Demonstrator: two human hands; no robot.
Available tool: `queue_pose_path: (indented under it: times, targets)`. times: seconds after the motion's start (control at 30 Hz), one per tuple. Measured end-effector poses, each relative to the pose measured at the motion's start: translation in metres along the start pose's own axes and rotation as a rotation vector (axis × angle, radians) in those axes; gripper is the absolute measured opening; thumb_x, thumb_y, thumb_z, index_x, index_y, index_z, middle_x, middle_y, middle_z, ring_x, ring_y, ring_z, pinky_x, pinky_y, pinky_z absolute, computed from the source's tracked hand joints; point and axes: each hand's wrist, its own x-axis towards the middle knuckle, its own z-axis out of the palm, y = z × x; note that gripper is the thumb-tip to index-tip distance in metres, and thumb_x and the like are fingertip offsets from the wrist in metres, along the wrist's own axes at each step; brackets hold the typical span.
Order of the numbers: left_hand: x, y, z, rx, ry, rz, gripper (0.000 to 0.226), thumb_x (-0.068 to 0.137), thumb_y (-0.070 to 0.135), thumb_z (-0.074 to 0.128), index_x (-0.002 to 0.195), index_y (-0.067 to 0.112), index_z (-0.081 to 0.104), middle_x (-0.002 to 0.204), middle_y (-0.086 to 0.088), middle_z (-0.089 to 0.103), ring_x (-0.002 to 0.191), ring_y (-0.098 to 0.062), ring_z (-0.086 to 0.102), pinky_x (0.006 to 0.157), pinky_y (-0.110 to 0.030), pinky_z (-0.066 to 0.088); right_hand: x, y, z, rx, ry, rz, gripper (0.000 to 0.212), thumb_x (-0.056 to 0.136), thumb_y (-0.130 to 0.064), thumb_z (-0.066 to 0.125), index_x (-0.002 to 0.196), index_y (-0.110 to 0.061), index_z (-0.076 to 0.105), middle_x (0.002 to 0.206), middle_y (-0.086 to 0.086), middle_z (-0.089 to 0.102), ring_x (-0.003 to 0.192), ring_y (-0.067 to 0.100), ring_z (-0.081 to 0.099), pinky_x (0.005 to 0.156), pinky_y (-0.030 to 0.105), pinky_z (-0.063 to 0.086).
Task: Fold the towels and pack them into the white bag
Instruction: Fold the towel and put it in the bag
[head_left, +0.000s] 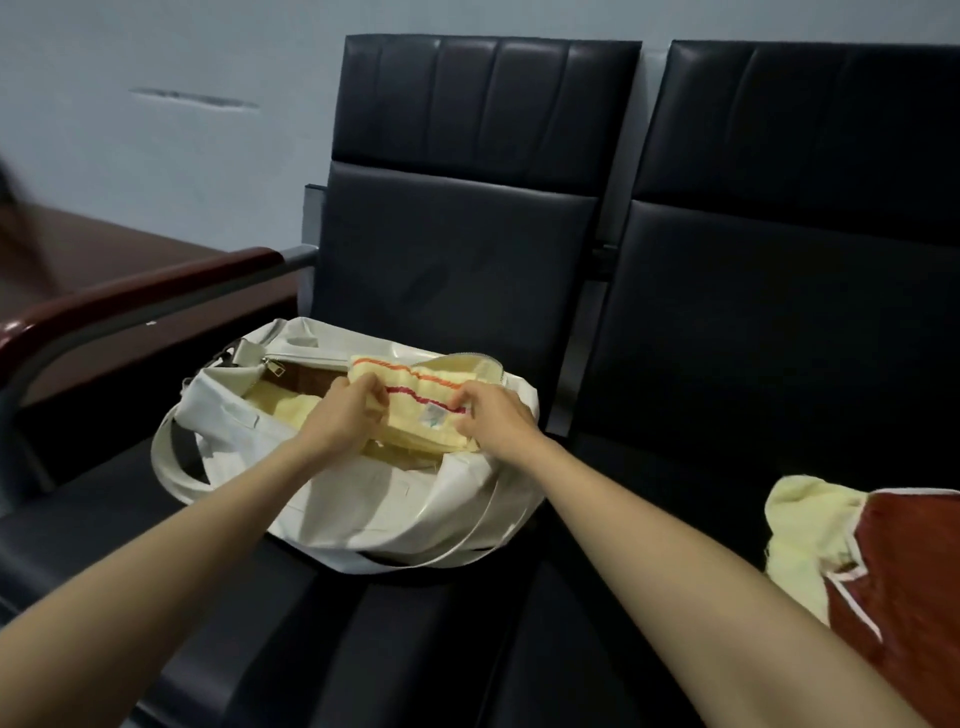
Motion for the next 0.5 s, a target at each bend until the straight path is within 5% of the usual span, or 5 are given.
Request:
queue_pose_path:
  times: [0.2,0.3,0.5]
  targets:
    - [0.005,0.004,0.004,0.167,-0.288,-0.034,0.021,0.087,0.006,0.055,0.102,0.019,0.06,0.11,-0.005,0.056,0.094,-0.022,0.052,0.074,-0.027,0.039,0.0,0.003,0.002,-0.143,-0.173,0.063,0.026,0.083,-0.011,0.062,0.101,-0.029,0.069,0.098,-0.002,0.061,0.102,0.022,0.057,0.09,0.031,0.042]
    - [0.007,0.018,-0.006,0.213,-0.534,-0.124,0.023,0.087,0.008,0.055,0.105,0.018,0.065,0.089,0.002,0.055,0.071,-0.012,0.051,0.057,-0.02,0.041,0.005,0.001,-0.002,-0.164,-0.342,0.152,0.021,0.08,-0.007,0.07,0.098,-0.016,0.071,0.086,0.001,0.064,0.085,0.022,0.062,0.078,0.03,0.05]
    - [0.024,0.03,0.011,0.437,-0.657,-0.204,0.028,0.094,0.012,0.05,0.119,0.01,0.063,0.105,-0.01,0.059,0.078,-0.021,0.053,0.068,-0.025,0.044,0.015,-0.004,-0.009,-0.23,-0.457,0.301,0.046,0.082,-0.022,0.074,0.121,-0.006,0.057,0.121,0.007,0.061,0.098,0.025,0.058,0.086,0.035,0.051]
